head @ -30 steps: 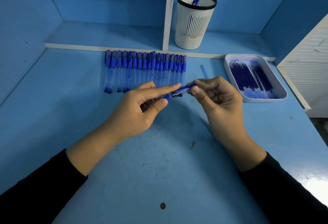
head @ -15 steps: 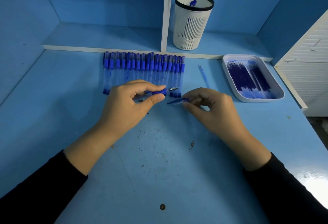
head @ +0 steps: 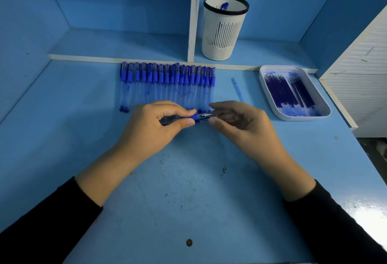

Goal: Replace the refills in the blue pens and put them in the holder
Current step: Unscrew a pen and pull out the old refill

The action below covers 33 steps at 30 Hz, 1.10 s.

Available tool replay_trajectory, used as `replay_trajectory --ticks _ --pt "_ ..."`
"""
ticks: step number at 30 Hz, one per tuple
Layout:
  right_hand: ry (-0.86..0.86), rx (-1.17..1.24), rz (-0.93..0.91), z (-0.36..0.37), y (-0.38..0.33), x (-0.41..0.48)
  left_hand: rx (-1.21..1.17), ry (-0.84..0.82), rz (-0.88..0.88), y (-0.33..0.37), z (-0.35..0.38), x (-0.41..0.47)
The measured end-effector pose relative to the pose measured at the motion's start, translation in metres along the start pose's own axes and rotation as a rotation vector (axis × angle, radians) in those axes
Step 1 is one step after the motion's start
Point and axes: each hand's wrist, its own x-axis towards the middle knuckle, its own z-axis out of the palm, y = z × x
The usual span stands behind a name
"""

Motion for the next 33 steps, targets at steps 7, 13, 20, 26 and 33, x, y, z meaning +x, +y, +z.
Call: replay_trajectory --ticks 7,13,20,26,33 --pt "0.023 -0.065 -0.184 0.0099 0.0009 -0.0030 -0.018 -0.026 0.048 0.0075 0.0060 -0.0034" --pt "-0.030 -0.022 -0.209 0.0064 0.0011 -0.0021 -0.042 -0.010 0.032 0.0091 0.0022 -0.0029" --pt "-0.059 0.058 -0.147 0.0054 0.0005 -0.0026 -0.043 0.002 0.019 0.0070 0.0029 -0.0030" --pt "-0.035 0.069 -0.080 0.0039 -0.0032 -0.0026 -0.042 0.004 0.038 0.0050 0.0021 -0.0027" --pt "-0.043 0.107 -0.065 0.0040 -0.0032 -0.0022 -0.047 0.000 0.057 0.0026 0.0029 -0.0015"
